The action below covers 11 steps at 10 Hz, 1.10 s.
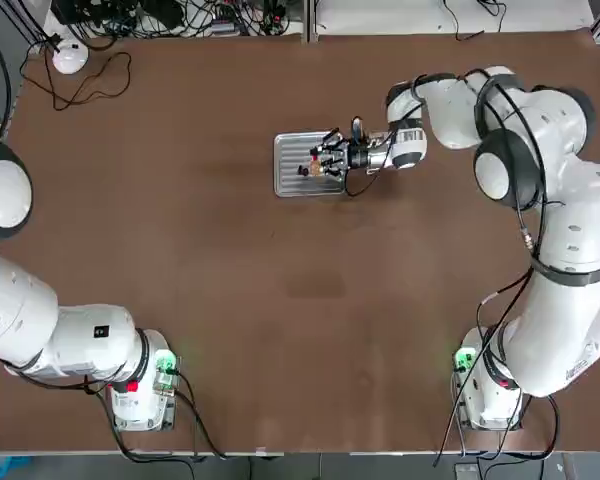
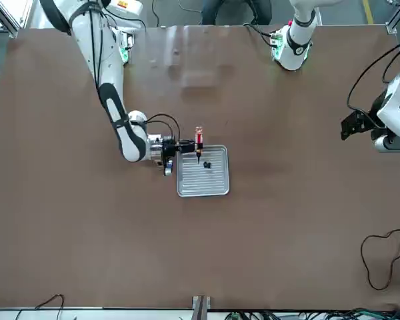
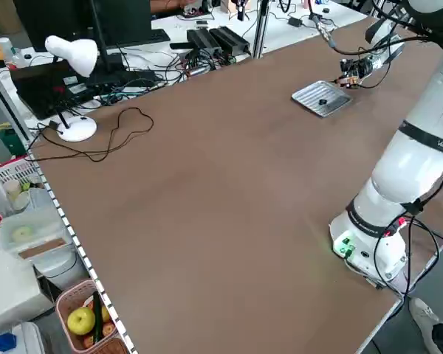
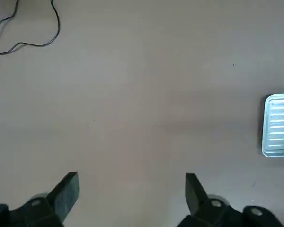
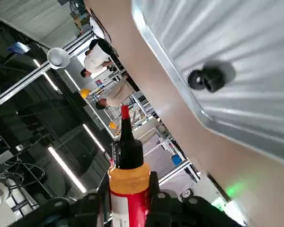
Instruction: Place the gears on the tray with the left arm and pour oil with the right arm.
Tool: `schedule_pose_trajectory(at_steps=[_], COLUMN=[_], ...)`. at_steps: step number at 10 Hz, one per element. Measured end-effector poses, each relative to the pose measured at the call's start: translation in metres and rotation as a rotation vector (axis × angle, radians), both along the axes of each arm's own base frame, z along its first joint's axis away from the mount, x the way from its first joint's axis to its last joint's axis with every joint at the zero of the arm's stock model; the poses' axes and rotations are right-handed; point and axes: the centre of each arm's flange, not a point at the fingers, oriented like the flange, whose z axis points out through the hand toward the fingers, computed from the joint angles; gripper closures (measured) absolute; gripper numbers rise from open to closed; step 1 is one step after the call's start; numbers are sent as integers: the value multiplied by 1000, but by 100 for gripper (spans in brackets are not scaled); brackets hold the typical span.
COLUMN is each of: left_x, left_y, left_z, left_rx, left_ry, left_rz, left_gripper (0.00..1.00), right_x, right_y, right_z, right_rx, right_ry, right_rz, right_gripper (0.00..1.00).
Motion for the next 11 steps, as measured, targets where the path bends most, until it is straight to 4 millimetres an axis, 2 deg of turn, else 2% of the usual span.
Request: schedule_pose_trajectory(at_steps=[3, 7, 8, 11], left_x=[0, 0, 0, 0], left_y=[0, 0, 0, 3], left_z=[1, 2, 3, 3], left_rx=[0, 0, -1, -1], left_ry=[-2, -5, -6, -7], left_rz=[0, 0, 0, 4], left_gripper=[1, 1, 1, 1], right_x=[35, 58, 61, 59], right_y=[-79, -216, -243, -293], right_z=[15, 32, 39, 42], right_rx=[-3, 1, -14, -22], right_ry=[-169, -326, -396, -581], right_rz=[74, 171, 175, 205], right_gripper=[67, 67, 67, 67])
